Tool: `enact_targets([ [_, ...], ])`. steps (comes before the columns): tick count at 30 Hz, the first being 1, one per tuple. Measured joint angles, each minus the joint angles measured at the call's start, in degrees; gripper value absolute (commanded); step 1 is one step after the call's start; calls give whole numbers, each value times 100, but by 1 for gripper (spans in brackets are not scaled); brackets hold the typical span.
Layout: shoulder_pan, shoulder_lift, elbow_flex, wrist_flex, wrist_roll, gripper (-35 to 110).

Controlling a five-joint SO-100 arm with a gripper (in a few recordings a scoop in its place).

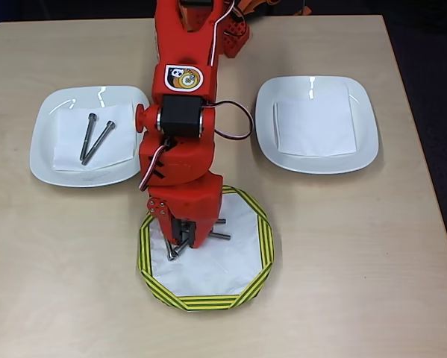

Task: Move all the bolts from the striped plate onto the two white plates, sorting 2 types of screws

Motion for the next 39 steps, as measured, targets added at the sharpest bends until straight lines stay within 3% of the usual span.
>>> enact_targets([
  [7,0,-290,-659,439,-26,0],
  [17,-26,-299,-2180,1503,-826,0],
  [21,-158,-26,-1793,1582,-765,0],
  [26,-800,1055,-404,1371,-18,0],
  [39,-3208,4017,3823,299,3129,0],
])
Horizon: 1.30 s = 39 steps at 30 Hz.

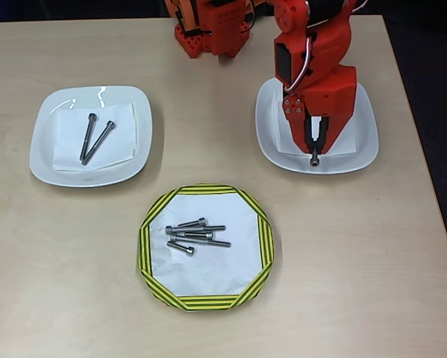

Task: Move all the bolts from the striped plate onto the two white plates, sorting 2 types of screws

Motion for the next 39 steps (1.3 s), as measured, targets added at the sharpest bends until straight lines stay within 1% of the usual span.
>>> enact_targets([
  [5,-800,905,1274,-229,1371,1],
  [9,-1222,1389,1934,-501,2171,9],
  [11,-1345,1670,2338,-686,2373,12],
  [14,-1389,1951,2637,-888,2399,12],
  [17,-1222,2004,2663,-932,2109,10],
  [19,-888,1960,2566,-932,1591,10],
  [22,-246,1503,1898,-1099,387,9],
  [27,1072,114,352,-1494,-1854,11],
  [32,1749,-1292,-1266,-1723,-3577,8],
  [34,1951,-1749,-1731,-1793,-4588,6],
  [36,2021,-2074,-2153,-1714,-5897,9],
  [39,2171,-2276,-2312,-1477,-7576,11],
])
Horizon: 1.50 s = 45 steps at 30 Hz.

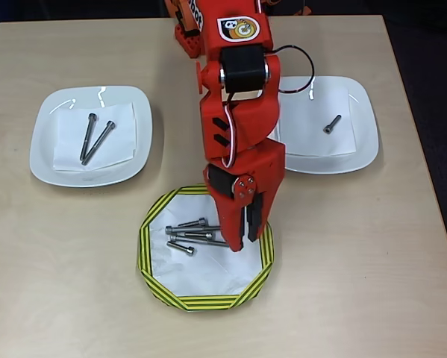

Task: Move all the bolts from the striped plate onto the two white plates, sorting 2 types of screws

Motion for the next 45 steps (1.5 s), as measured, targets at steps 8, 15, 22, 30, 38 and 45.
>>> enact_targets([
  [8,519,-97,114,519,-1564,13],
  [15,677,-527,-53,765,-1661,12],
  [22,659,-1187,-993,1125,-1485,12],
  [30,624,-1828,-1890,1397,-1266,12],
  [38,589,-2021,-2162,1468,-923,9],
  [45,598,-2206,-2461,1468,-782,0],
])
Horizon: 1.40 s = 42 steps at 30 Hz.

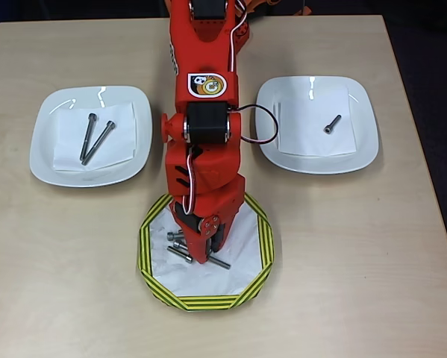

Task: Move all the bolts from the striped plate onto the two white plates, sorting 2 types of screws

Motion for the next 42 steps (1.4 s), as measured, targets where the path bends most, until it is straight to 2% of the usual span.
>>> enact_targets([
  [11,53,-229,-703,439,18,0],
  [22,26,-800,-1450,703,-79,8],
  [27,26,-932,-1617,703,-79,6],
  [30,44,-1011,-1740,703,-79,0],
  [42,53,-1134,-2153,1178,-70,0],
])
